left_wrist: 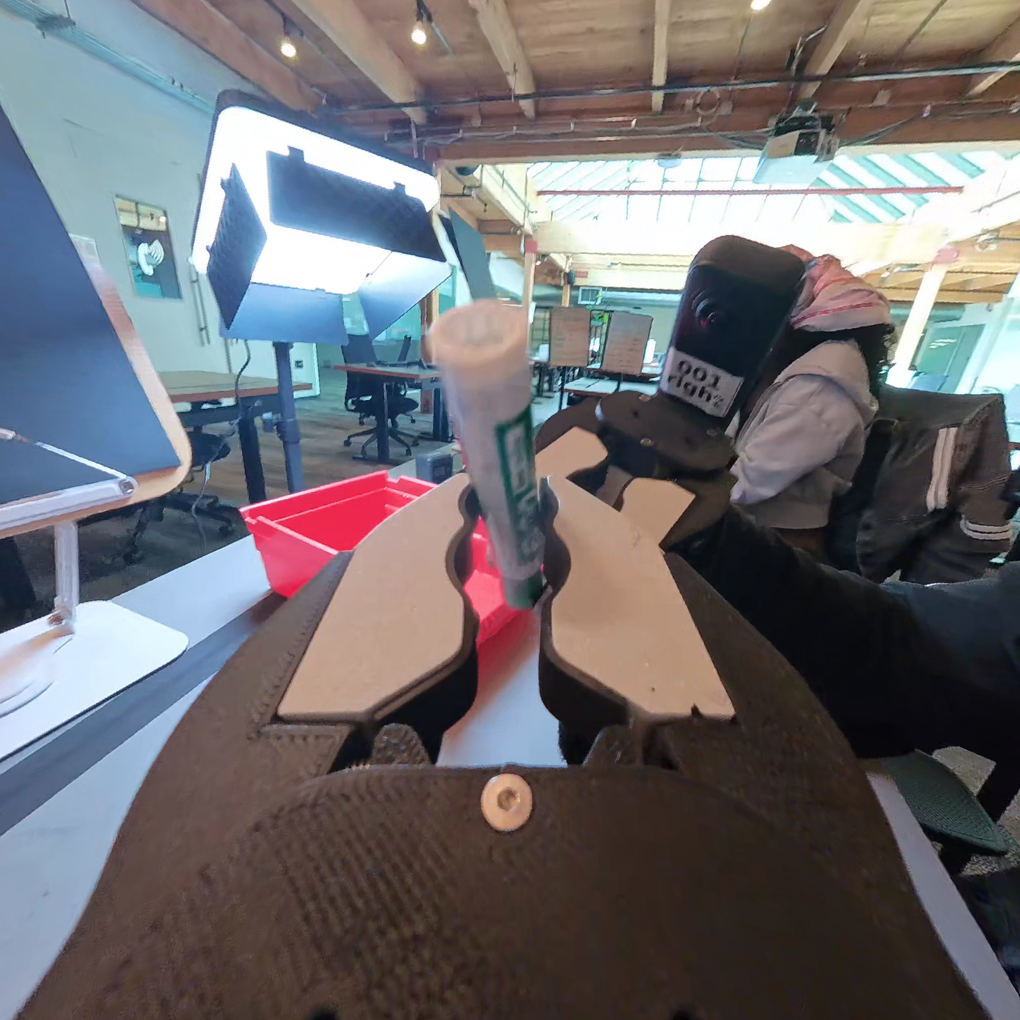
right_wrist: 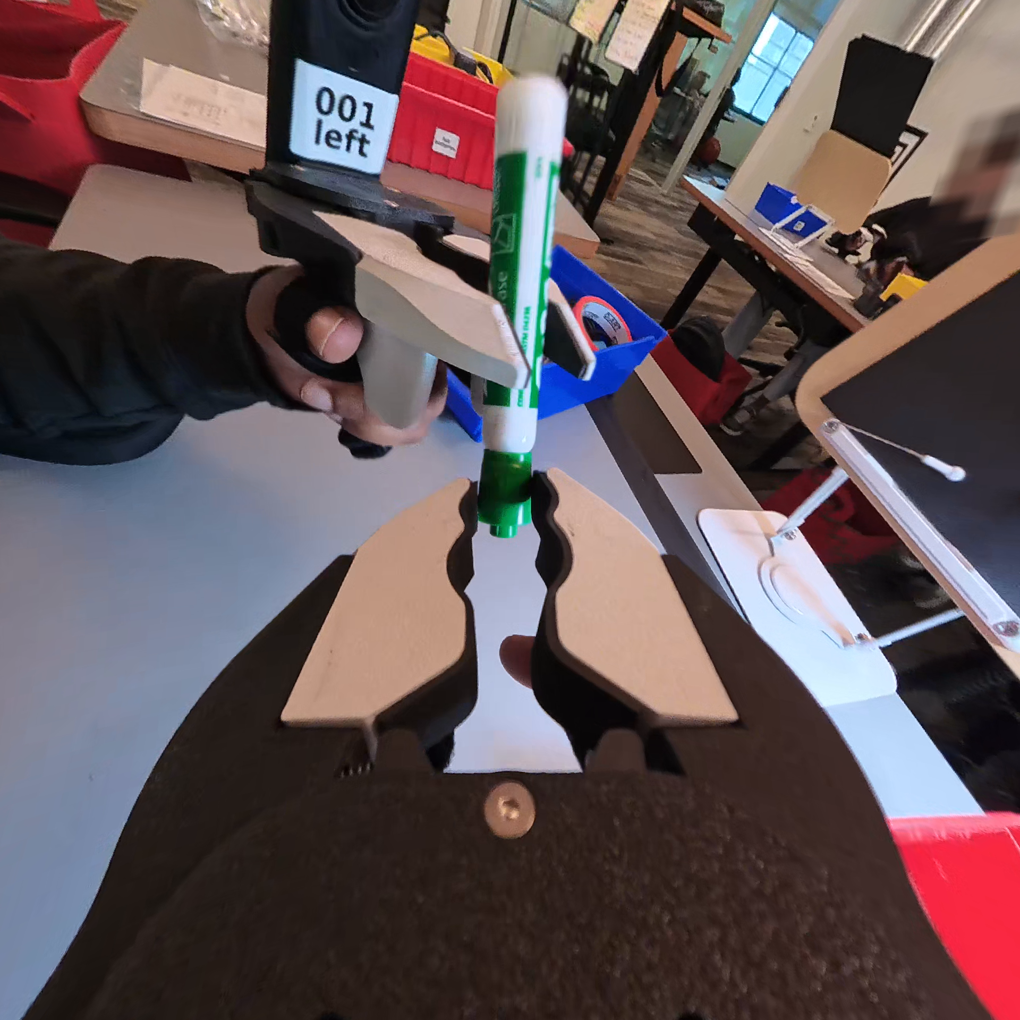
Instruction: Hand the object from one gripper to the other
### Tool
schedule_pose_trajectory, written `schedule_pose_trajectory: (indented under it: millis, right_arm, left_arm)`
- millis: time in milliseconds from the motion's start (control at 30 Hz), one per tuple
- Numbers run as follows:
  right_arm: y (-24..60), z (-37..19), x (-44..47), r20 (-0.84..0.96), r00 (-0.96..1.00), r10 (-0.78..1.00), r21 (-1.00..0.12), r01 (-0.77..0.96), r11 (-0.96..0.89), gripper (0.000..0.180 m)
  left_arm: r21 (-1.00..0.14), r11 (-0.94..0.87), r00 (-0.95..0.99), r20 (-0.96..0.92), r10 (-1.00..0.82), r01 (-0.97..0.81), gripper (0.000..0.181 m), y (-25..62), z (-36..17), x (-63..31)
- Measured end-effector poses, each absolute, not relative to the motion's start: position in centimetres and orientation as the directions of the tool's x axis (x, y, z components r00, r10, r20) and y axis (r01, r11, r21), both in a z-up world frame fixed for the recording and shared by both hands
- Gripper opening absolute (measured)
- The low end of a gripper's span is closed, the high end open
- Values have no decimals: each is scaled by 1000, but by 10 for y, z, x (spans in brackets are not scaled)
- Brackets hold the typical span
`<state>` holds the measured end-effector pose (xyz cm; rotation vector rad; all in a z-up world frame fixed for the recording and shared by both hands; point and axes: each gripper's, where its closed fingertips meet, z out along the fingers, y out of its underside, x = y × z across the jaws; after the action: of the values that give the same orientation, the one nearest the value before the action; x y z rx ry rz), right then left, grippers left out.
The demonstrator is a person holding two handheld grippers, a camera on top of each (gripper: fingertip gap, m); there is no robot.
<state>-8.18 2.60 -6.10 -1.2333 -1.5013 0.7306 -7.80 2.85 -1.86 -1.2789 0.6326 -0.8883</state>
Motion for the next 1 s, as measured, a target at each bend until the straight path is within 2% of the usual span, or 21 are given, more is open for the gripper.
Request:
schedule_pose_trajectory:
  millis: [100, 200, 267, 500, 600, 767, 833, 933, 1000]
  right_arm:
    - [38, -63, -66, 361, 72, 930, -858, 416, 301, 19]
    - [46, -67, -54, 406, 82, 910, -814, 484, 320, 19]
    - [49, -67, -48, 413, 82, 907, -802, 504, 320, 19]
    - [60, -63, -24, 437, 107, 893, -777, 545, 315, 18]
    - [59, -74, -22, 449, 76, 890, -736, 596, 321, 18]
    - [34, -101, -42, 434, -73, 898, -662, 649, 373, 18]
    - [23, -107, -46, 421, -125, 898, -648, 651, 395, 18]
    - [16, -104, -48, 417, -142, 898, -657, 635, 406, 18]
    - [14, -101, -45, 410, -151, 900, -670, 620, 409, 18]
  left_arm:
    - [-994, 50, 601, 18, -799, 96, 29, 39, -27, -90]
    - [-988, 109, 672, -157, -724, -113, 41, 45, -36, -99]
    - [-962, 162, 703, -273, -657, -221, 39, 47, -36, -105]
    - [-922, 209, 711, -384, -589, -325, 42, 42, -22, -123]
    - [-845, 214, 640, -515, -571, -489, 44, 36, -34, -115]
    - [-611, 180, 399, -683, -612, -771, 47, 36, -99, -81]
    - [-544, 184, 336, -713, -615, -819, 40, 39, -118, -73]
    - [-489, 223, 273, -747, -607, -843, 19, 39, -132, -64]
    - [-498, 246, 276, -755, -594, -832, 18, 40, -131, -59]
